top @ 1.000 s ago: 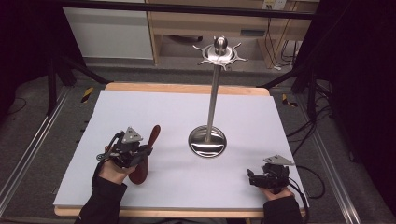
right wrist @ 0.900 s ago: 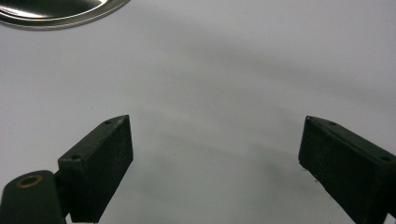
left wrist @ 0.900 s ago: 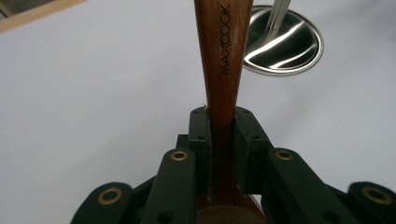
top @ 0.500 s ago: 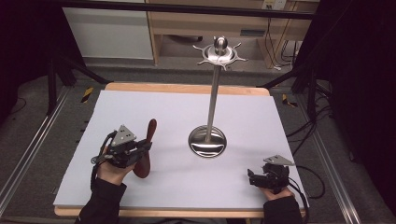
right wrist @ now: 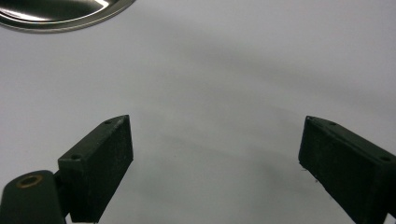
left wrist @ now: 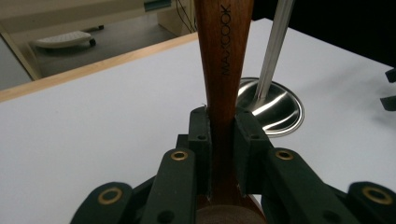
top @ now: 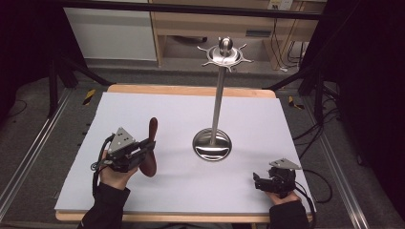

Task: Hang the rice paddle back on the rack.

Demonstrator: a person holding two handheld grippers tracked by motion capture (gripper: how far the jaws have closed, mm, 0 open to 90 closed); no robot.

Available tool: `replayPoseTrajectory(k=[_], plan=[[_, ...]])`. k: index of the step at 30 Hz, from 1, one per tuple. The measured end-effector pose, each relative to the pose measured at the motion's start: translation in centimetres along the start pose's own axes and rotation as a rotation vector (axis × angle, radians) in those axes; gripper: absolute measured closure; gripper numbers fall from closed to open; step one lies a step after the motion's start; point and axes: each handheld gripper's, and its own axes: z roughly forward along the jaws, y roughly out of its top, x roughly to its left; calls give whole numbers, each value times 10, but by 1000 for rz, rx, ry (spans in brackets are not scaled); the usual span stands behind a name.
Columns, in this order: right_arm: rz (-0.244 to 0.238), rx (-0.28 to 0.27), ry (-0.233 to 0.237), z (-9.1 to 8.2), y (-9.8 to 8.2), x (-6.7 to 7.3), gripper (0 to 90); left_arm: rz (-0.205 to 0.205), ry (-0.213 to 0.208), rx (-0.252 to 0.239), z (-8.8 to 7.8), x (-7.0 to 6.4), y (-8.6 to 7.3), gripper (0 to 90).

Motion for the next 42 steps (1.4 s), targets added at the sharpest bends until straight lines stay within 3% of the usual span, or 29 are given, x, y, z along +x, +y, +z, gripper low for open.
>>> replayPoseTrajectory(k=[10, 23, 27, 42], plan=[[-4, 1, -4, 1, 0, -1, 103, 5, -4, -58, -6, 1, 13, 779], [-4, -8, 2, 0, 0, 0, 103, 14, -38, -124, -4, -9, 42, 779], [-5, -15, 1, -1, 0, -1, 103, 30, -41, -130, -5, -12, 49, 780], [-2, -18, -1, -1, 0, -1, 103, 32, -63, -178, -9, -16, 77, 779]])
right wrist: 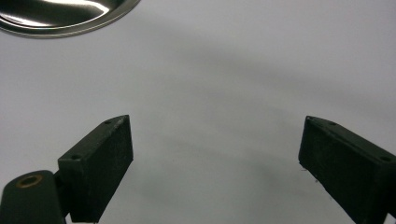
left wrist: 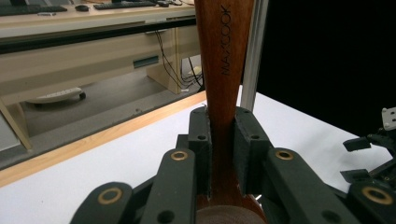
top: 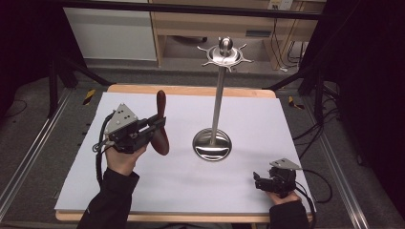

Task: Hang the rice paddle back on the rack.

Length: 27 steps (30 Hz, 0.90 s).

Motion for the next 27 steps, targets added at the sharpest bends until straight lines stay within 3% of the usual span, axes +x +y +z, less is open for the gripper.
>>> replayPoseTrajectory(k=[7, 12, 27], plan=[[4, -2, 1, 0, 0, 0, 103, 25, -2, -36, 3, -2, 12, 779], [8, -3, 2, 0, 0, 0, 103, 6, -9, -32, 6, -6, 19, 780], [3, -5, 1, 0, 0, -1, 103, 8, -41, -41, 18, -12, 37, 779]])
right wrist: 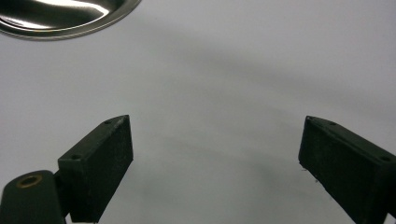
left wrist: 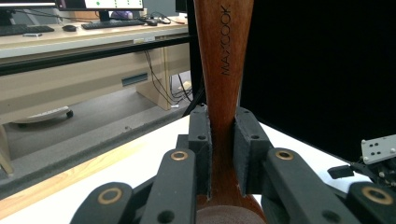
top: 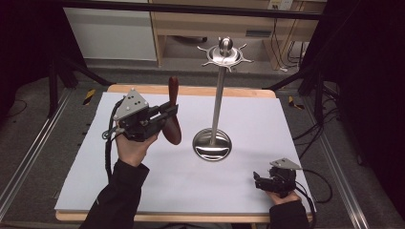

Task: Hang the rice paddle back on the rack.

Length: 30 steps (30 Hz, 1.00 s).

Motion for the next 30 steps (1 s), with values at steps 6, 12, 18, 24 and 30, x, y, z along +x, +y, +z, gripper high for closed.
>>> replayPoseTrajectory(k=[6, 12, 18, 24, 30], plan=[[4, 0, 1, 0, 0, 0, 103, -10, -17, 0, 5, -2, 9, 779], [3, -3, 0, 0, 0, 0, 103, 2, -20, -8, 9, -2, 16, 779], [4, -3, 1, 0, 0, 0, 103, 9, -25, -7, 13, -3, 21, 779], [3, -2, 2, 0, 0, 0, 103, 11, -30, -6, 17, -5, 25, 779], [2, -4, 1, 0, 0, 0, 103, 11, -36, -4, 23, -7, 28, 779]])
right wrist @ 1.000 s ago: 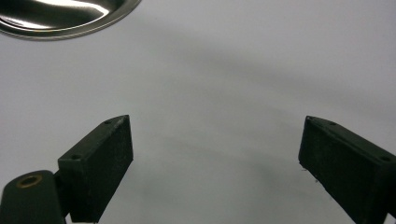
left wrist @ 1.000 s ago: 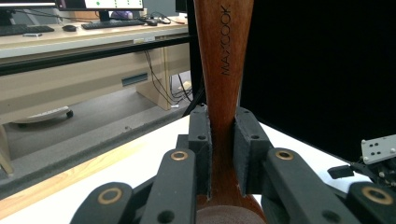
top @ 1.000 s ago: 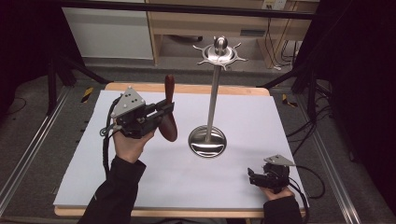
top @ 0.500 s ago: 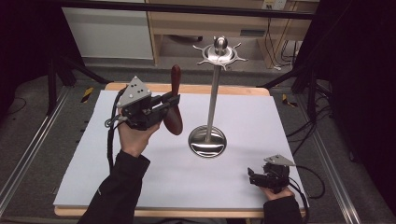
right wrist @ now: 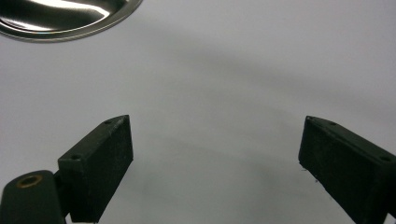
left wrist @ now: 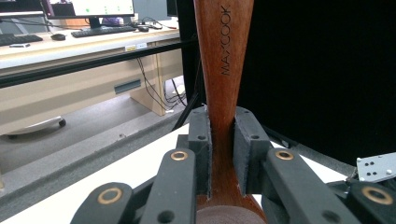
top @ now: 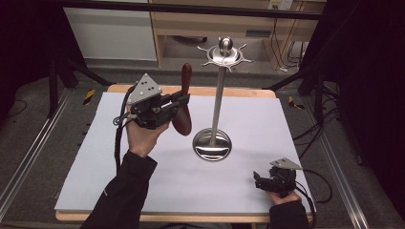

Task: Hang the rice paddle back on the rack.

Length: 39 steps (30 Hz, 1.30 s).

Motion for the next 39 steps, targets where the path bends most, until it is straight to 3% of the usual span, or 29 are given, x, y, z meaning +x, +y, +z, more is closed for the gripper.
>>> replayPoseTrajectory(k=[12, 39], plan=[[1, 1, 1, 0, 0, 0, 104, 21, -6, 8, 11, -2, 9, 780], [0, -2, 2, 0, 0, 0, 104, 20, -4, 40, 28, -1, 15, 779]])
